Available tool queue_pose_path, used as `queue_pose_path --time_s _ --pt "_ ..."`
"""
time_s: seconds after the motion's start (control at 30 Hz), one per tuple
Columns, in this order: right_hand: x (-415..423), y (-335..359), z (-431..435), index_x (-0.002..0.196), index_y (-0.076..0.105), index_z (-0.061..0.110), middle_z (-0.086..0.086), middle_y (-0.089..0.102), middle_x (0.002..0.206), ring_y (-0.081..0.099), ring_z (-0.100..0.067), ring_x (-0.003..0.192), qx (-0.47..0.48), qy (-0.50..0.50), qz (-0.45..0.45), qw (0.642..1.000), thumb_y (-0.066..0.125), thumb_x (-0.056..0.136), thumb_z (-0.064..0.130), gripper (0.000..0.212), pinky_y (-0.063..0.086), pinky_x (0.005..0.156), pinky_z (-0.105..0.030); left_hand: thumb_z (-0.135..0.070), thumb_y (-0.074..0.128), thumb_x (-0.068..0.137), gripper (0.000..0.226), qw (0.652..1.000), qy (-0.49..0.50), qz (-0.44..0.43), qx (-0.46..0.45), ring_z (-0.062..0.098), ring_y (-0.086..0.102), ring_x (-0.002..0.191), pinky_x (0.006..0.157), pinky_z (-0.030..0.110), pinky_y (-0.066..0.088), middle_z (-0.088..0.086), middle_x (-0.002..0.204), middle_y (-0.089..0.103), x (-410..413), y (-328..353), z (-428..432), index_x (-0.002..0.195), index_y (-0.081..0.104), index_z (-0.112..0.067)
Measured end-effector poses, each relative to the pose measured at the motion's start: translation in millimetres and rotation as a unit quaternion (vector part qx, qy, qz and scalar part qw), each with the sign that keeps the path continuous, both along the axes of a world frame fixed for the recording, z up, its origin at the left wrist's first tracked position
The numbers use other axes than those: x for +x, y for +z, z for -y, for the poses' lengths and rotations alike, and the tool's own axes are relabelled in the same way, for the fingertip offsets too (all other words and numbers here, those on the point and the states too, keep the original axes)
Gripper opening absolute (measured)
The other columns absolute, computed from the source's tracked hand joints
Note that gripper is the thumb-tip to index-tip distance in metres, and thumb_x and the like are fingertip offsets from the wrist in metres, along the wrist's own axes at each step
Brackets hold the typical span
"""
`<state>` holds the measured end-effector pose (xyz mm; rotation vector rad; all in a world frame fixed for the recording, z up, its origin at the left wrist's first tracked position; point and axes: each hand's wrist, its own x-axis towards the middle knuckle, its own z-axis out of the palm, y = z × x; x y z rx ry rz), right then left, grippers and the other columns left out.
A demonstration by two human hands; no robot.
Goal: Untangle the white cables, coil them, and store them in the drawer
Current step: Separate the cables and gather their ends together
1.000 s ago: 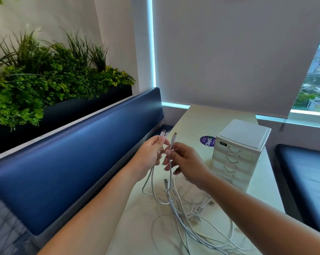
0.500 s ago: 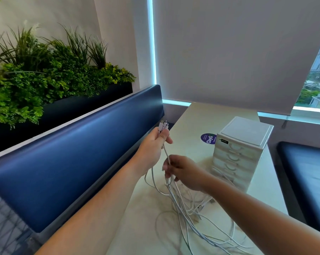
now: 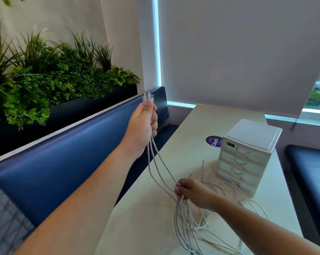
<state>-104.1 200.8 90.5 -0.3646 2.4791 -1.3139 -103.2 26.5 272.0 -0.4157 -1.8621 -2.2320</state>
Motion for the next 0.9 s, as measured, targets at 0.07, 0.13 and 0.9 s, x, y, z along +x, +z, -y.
queue_pose_path --time_s 0.07,0.13,0.9 --pt "0 -7 -4 0.075 0.057 0.018 0.005 0.06 0.074 0.053 0.002 0.06 -0.024 -0.027 0.017 0.999 0.05 0.097 0.012 0.023 0.042 0.064 -0.015 -0.034 0.031 0.107 0.03 1.0 0.018 -0.017 0.013 0.007 0.018 0.047 0.042 0.021 0.015 -0.009 0.057 0.028 -2 13 7 0.084 0.043 -0.018" --pt "0 -8 -7 0.077 0.059 0.017 0.007 0.06 0.073 0.052 0.003 0.06 -0.031 -0.047 0.005 0.998 0.054 0.096 0.013 0.02 0.041 0.061 -0.009 -0.034 0.032 0.107 0.03 0.999 0.03 -0.027 0.011 0.006 0.019 0.046 0.042 0.021 0.016 -0.009 0.056 0.028 -3 21 12 0.084 0.043 -0.018" --pt "-9 65 -16 0.087 0.065 0.018 0.002 0.062 0.068 0.062 -0.009 0.064 -0.093 -0.008 -0.058 0.994 0.061 0.091 0.011 0.009 0.044 0.052 -0.019 -0.035 0.071 0.087 0.026 0.86 -0.056 0.114 -0.494 0.012 0.039 0.056 0.055 0.028 0.03 -0.005 0.061 0.046 -9 -84 1 0.081 0.064 -0.01"
